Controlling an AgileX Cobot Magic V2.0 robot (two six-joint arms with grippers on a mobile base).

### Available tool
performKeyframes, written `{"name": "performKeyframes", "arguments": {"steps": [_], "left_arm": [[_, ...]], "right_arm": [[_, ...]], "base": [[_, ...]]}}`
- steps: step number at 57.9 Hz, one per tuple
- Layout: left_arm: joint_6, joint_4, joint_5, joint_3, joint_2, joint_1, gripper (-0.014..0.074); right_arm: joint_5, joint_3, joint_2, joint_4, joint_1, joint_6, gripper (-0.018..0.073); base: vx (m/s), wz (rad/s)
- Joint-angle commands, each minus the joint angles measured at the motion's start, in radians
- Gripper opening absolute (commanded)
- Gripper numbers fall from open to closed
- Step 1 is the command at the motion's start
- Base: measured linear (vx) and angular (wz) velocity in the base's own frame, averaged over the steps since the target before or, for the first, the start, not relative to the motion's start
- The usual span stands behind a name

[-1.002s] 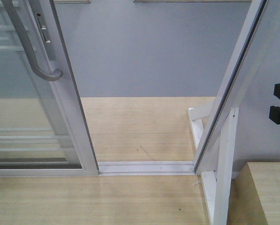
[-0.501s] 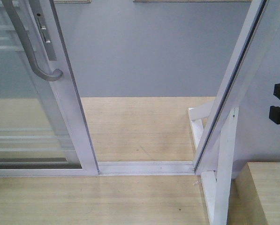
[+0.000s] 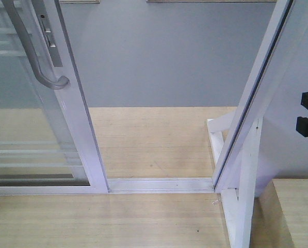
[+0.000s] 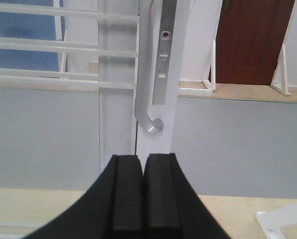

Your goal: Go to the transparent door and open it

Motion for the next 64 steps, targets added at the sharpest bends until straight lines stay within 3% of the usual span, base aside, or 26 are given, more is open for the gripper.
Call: {"name": "performKeyframes", "arguments": {"steps": [1,7,16,58,64], "left_arm": [[0.015,-0.002,-0.109,0.029,-0.044,-0.008,-0.0006],[0.026,-0.003,-0.176,0.099,-0.032,-0.019,-0.0006],[0.026,-0.052,-0.154,0.093,-0.035,-0.037,-0.0006],[0.026,-0.051,-0.153,0.093,-0.035,-0.037,-0.0006],[0.026,-0.051,-0.153,0.093,-0.035,-0.037,-0.0006]], "right_arm": [[-0.078,-0.03,-0.004,-0.001,-0.005,-0.003,0.0342],[-0.074,-0.03,-0.004,-0.001,-0.005,-0.003,0.0342],[-0.055,-0.03,-0.004,-0.001,-0.005,-0.003,0.0342],[-0.047,-0.028,-0.017,-0.007,-0.005,-0.006,0.0342],[-0.059,-0.015,-0.082,-0.019,-0.008,-0.015,0.0299]], "base": [[0.0,0.0],[0.0,0.0],[0.0,0.0],[0.0,0.0],[0.0,0.0]]}}
